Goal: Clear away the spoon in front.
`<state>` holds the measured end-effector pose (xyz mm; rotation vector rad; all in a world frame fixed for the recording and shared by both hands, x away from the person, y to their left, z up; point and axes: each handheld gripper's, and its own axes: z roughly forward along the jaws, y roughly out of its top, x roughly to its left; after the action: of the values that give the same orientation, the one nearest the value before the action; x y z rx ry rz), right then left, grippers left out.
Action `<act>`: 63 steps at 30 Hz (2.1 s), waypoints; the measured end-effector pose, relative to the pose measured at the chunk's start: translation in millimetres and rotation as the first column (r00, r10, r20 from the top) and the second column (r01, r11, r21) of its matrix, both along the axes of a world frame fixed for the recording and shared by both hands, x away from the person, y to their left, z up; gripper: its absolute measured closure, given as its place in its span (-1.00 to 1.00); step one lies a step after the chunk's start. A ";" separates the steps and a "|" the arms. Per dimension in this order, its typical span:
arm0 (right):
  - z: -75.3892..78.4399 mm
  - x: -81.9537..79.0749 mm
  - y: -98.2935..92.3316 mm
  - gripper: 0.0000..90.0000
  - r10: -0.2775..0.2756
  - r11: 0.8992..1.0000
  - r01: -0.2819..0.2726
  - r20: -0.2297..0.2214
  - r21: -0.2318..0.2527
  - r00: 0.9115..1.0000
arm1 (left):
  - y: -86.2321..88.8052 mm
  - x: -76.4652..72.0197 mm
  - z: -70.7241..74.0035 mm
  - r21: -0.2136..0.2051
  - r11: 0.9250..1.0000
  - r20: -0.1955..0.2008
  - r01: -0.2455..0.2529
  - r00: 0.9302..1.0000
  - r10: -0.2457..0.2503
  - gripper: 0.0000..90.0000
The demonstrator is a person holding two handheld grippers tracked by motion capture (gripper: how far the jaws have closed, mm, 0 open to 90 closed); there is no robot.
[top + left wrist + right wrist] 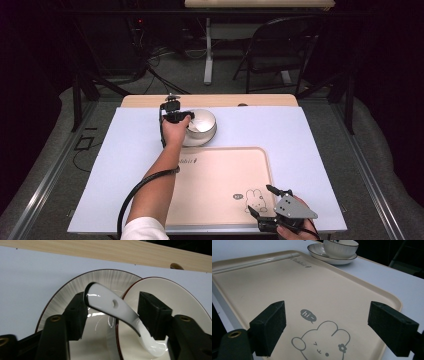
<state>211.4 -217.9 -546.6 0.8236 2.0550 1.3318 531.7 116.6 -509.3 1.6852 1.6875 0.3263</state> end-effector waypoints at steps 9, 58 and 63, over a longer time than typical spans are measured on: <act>-0.1 0.1 0.9 -0.68 0.000 1.000 0.000 -0.001 -0.001 1.000 | 2.5 -5.6 1.4 -0.011 1.000 0.006 -0.007 1.000 0.007 0.23; -0.5 0.9 1.9 -0.68 0.006 1.000 -0.006 -0.001 -0.001 1.000 | -20.4 -15.8 44.7 0.005 0.994 0.104 0.109 0.989 -0.109 0.88; -0.5 1.0 1.9 -0.68 0.005 1.000 -0.005 -0.004 0.000 1.000 | -18.8 -16.3 49.9 0.006 0.994 0.111 0.107 0.988 -0.107 0.88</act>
<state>212.4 -216.0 -547.1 0.8224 2.0617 1.3332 515.4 97.8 -459.4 1.7179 1.5102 0.3619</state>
